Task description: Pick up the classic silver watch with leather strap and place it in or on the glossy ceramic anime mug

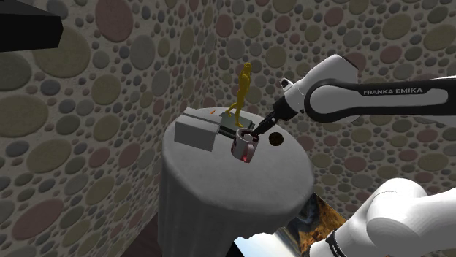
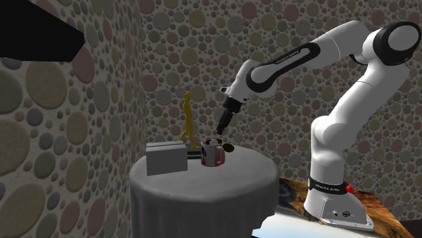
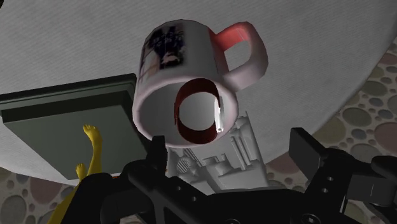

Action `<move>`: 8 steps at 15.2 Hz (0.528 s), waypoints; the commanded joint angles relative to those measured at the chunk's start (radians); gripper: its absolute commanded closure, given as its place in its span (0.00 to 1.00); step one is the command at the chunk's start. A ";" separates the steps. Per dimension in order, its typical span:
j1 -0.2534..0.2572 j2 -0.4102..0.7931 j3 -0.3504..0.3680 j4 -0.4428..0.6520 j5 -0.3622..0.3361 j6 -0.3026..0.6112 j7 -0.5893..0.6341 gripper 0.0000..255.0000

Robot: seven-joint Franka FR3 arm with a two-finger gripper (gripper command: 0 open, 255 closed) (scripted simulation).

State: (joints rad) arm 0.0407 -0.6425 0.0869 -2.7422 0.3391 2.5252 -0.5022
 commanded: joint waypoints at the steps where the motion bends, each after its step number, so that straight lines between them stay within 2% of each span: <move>1: -0.014 -0.069 -0.004 0.012 -0.019 -0.083 0.014 0.00; 2: -0.019 -0.094 -0.007 0.021 -0.026 -0.118 0.018 0.00; 8: -0.019 -0.094 -0.007 0.021 -0.026 -0.118 0.018 0.00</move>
State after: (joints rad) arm 0.0219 -0.7365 0.0795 -2.7215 0.3129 2.4081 -0.4843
